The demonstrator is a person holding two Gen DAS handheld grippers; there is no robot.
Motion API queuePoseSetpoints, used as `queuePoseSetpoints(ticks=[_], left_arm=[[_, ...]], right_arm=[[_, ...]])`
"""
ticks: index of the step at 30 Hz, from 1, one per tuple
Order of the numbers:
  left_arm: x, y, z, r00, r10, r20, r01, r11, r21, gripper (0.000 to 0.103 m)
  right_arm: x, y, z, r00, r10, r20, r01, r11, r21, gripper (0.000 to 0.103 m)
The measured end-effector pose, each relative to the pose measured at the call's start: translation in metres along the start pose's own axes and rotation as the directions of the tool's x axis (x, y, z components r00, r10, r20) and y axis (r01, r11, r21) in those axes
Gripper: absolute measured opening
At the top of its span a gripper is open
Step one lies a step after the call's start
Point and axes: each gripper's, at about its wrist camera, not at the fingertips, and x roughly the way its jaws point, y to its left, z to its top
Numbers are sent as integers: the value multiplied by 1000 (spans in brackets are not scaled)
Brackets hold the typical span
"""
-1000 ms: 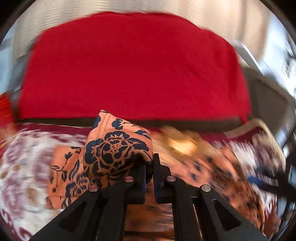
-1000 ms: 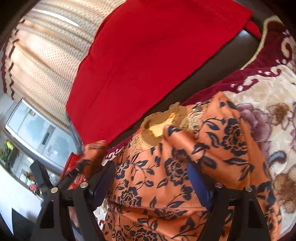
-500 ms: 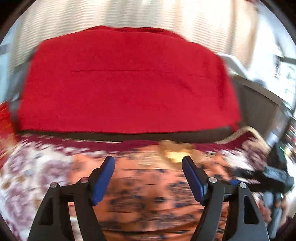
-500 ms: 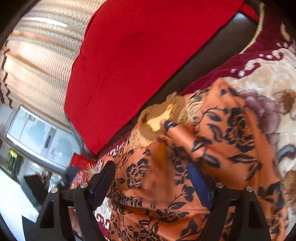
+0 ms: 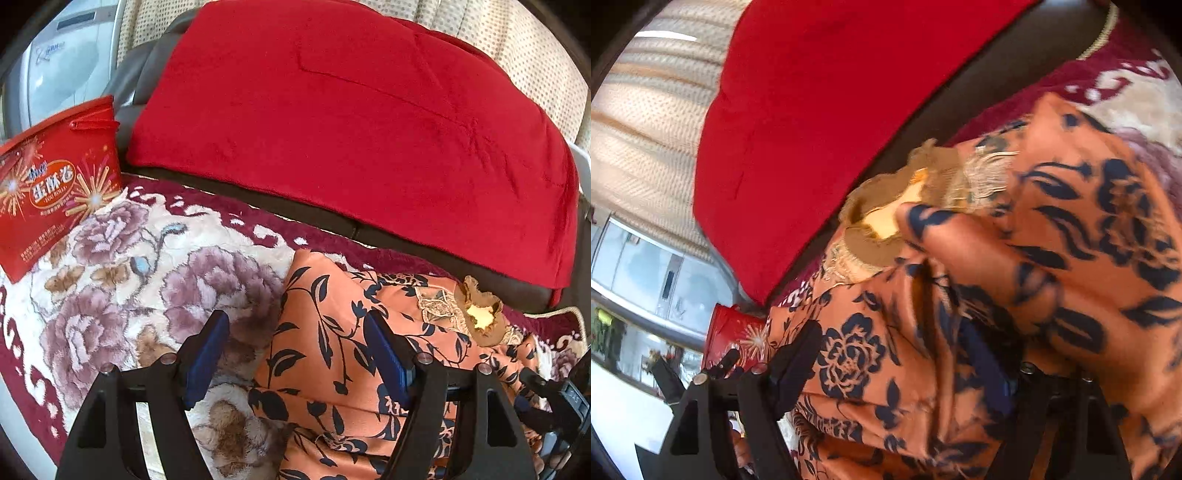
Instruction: Fold small clothes
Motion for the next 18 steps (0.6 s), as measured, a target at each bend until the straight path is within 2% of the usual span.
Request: queuePoseSetpoints(ticks=[1,2,3,5,6,9,11,13,15,16,18], left_arm=[[4,-2,0,1000,2,-1,-2,1000,5,76],[2,-3,0,1000,2,-2,-2,1000,10,76],[1,-3,0,1000,5,-2,-5,1000,13,76],[5,-4,0,1000,10,3,-10,1000,11,76],[4,-5,0,1000,10,6,-10,1000,9,76],[3,-7,0,1000,6,18,-6,1000,9,76],[2,-13,-1,1000,15,26,-15,1000,26,76],[4,-21,-3,999,21,27,-22,999,47,76],[6,-30,-6,1000,19,22,-21,997,69,76],[8,-36,-8,1000,14,18,-16,996,87,76],[13,-51,-13,1000,8,8,-9,992,127,76]], right_arm=[[6,3,-1,1000,-7,-7,7,1000,-18,57],[11,5,-2,1000,-10,-18,10,1000,-27,28],[15,5,-4,999,-23,-32,22,999,-37,11],[12,10,-9,998,-66,0,65,995,-77,8],[11,15,-11,998,-65,11,65,994,-91,7],[-22,38,-12,991,-41,127,63,982,-178,6],[-56,49,-11,970,-41,241,96,970,-222,6],[-86,46,-6,937,-72,341,151,966,-210,6],[-111,23,3,894,-156,420,226,967,-121,6],[-116,10,8,888,-189,420,242,967,-76,6],[-111,-22,21,928,-198,315,209,978,2,10]])
